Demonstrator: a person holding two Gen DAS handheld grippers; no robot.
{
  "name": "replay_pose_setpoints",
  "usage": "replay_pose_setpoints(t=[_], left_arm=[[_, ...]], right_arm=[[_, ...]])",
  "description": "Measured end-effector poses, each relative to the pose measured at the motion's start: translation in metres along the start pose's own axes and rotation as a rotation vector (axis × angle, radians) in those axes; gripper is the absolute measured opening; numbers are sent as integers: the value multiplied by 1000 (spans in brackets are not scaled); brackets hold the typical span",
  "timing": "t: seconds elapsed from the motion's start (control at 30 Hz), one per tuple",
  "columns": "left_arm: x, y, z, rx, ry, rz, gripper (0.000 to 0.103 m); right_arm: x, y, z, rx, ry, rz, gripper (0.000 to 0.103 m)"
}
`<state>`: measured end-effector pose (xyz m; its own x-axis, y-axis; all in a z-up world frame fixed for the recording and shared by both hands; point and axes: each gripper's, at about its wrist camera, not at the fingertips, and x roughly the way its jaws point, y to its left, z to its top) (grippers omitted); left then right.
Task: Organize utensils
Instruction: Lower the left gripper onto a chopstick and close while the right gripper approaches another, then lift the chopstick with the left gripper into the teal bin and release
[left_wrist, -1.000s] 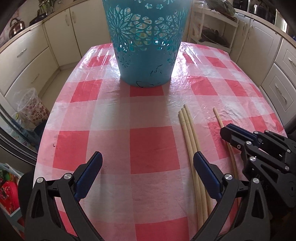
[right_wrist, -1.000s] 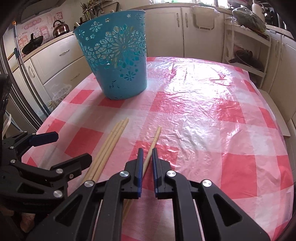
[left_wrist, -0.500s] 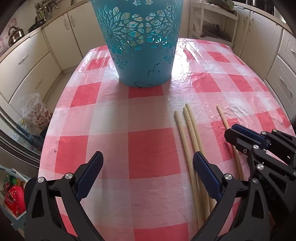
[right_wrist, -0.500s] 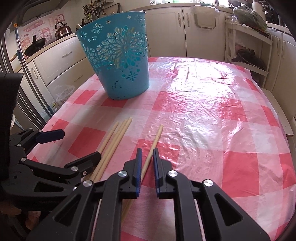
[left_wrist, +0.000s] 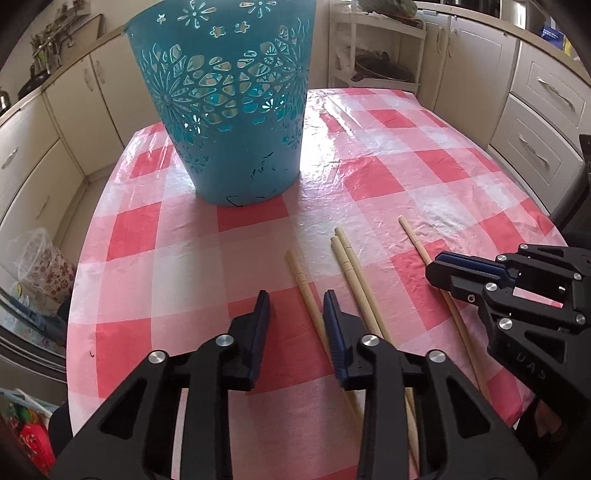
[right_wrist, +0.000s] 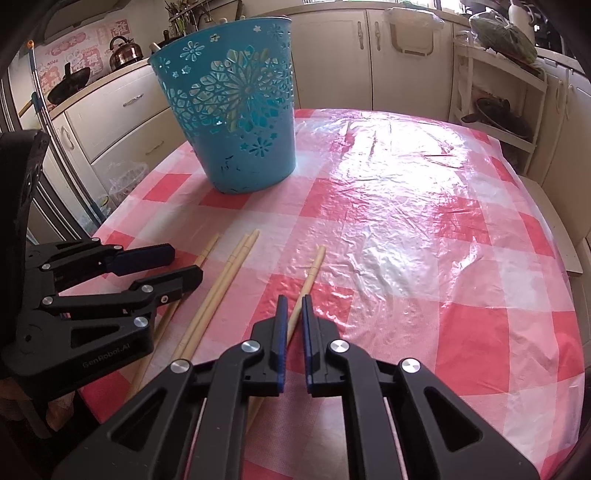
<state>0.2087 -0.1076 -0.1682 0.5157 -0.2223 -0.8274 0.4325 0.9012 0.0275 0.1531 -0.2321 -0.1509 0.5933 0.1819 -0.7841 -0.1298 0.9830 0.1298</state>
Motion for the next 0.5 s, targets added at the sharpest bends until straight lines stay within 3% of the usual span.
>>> replay_pose_setpoints(t=[0.07, 0.27, 0.5], left_arm=[[1, 7, 2, 0, 7, 3, 10], [1, 29, 2, -32, 26, -21, 8], [4, 30, 3, -61, 28, 13, 8]], right_arm=[[2, 0, 3, -4, 6, -10, 8], [4, -13, 7, 42, 25, 0, 8], [2, -8, 4, 3, 6, -16, 8]])
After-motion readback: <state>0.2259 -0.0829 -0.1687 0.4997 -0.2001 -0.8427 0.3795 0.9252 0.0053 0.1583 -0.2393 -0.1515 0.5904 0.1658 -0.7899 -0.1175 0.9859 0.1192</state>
